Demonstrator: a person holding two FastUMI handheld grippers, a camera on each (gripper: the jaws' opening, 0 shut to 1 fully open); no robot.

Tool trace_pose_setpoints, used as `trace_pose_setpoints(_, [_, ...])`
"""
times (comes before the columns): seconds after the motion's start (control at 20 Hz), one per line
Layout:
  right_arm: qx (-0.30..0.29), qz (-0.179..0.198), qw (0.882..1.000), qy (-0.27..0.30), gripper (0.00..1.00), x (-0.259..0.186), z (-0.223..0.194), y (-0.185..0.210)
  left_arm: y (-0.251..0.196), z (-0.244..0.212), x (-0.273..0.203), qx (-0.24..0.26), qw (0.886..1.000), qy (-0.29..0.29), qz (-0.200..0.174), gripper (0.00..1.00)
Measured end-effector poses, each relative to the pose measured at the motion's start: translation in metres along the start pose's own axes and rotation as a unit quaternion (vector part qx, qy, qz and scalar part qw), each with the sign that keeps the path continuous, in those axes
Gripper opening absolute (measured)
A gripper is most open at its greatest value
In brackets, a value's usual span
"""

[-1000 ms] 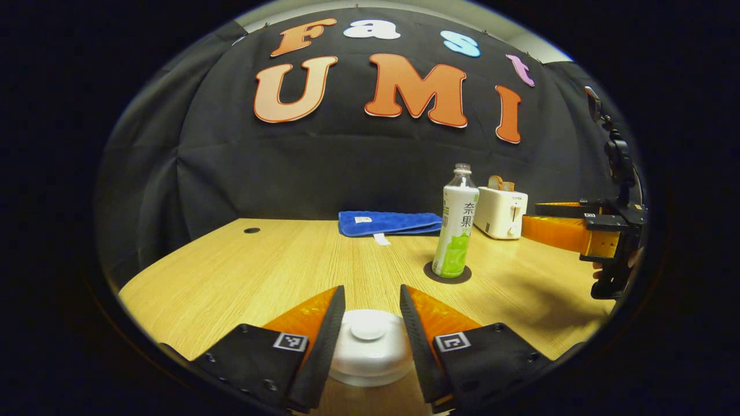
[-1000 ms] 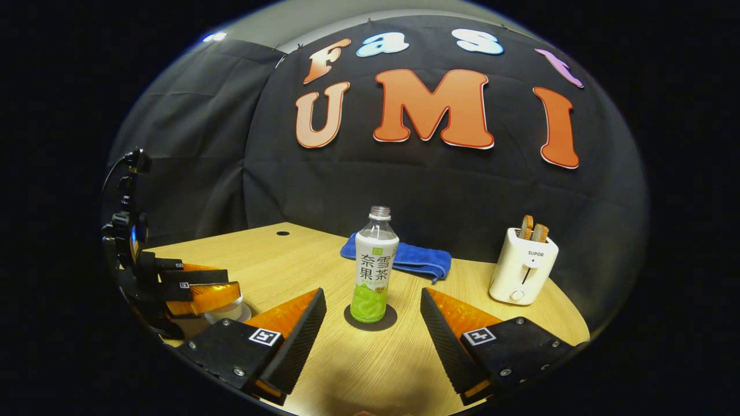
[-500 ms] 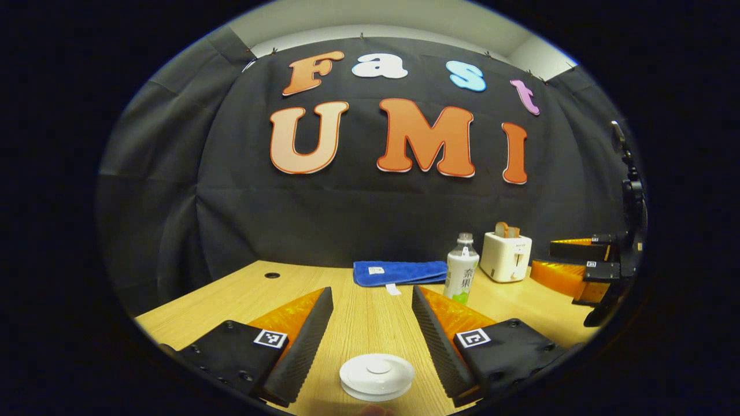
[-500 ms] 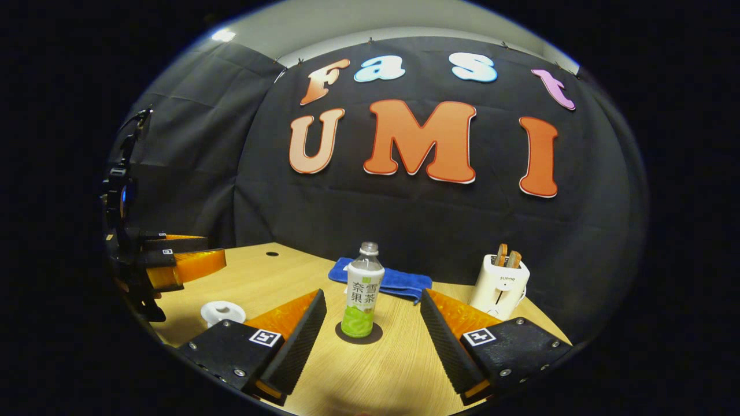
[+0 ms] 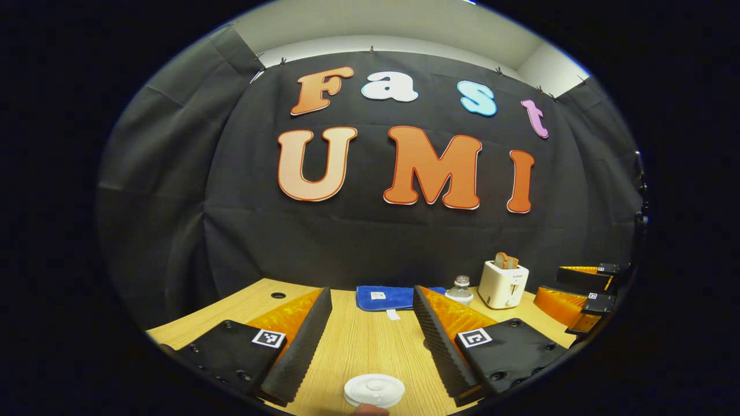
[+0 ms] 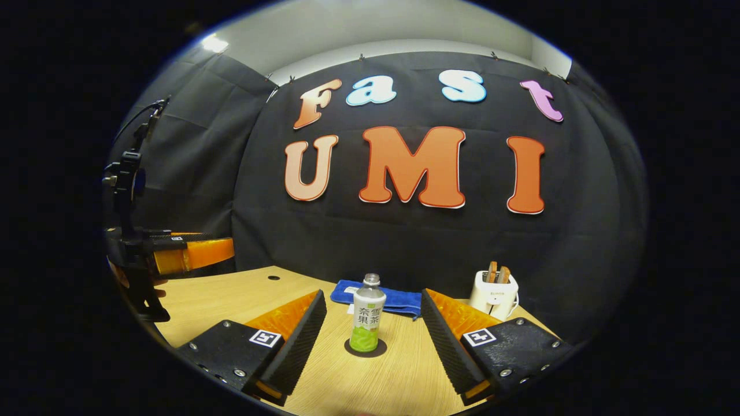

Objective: Open the teacup lid with one hand, grasp the water bottle and pour water into the teacup with the other hand; after pouring, place the water bottle on the coaster and then close the teacup lid.

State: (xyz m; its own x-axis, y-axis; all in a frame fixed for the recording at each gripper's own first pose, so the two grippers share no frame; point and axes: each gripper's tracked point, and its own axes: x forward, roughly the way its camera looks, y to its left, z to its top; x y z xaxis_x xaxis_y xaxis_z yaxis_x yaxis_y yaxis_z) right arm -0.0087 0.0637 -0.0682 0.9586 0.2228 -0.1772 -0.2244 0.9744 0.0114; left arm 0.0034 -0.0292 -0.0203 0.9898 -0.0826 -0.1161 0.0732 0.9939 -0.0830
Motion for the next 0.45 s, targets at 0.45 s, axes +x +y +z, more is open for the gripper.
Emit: trace_pose_setpoints(0.45, [-0.008, -0.018, 1.000, -0.001, 0.99, 0.004, -0.002, -0.003, -0.010, -0.009, -0.005, 0.011, 1.000, 0.000, -0.014, 0.94])
